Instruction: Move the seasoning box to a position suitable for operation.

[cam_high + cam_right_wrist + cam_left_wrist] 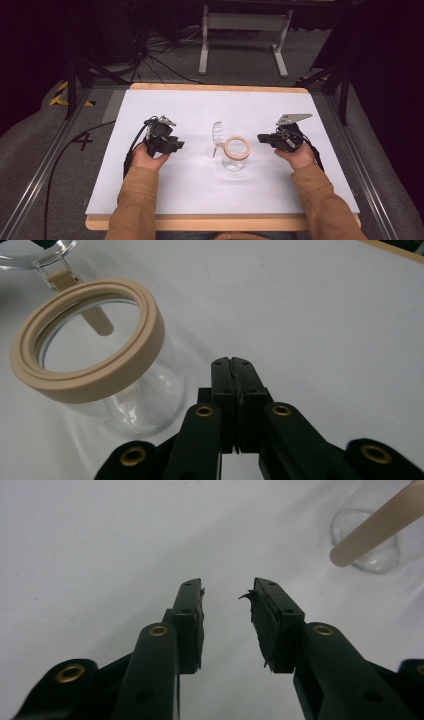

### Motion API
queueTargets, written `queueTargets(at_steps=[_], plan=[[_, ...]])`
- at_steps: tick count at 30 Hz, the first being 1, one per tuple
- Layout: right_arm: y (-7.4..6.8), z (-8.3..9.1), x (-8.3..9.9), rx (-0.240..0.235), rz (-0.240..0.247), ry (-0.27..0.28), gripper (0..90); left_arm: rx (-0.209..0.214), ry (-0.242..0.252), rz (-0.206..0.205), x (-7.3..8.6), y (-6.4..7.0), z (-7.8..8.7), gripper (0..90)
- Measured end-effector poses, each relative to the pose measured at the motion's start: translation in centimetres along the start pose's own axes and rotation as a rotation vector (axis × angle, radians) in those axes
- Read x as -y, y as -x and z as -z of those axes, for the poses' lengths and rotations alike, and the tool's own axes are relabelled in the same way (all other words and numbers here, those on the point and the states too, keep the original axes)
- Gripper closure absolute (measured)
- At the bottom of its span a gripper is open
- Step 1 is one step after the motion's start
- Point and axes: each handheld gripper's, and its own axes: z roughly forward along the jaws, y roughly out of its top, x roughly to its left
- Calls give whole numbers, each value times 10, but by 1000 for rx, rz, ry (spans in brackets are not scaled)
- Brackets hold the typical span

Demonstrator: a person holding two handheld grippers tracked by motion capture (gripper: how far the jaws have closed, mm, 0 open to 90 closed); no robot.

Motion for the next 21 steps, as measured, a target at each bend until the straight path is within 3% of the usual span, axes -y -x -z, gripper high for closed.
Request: queueTargets(at_steps=[10, 15, 21], plan=[[-2, 4, -1, -44, 36, 28, 890, 18, 18, -28, -4, 6, 9, 591], [-1, 0, 0, -61, 45, 22, 890, 45, 32, -14, -6, 10, 14, 574], [0, -12, 6, -91, 40, -11, 889, 52, -15, -4, -10, 14, 19, 526]])
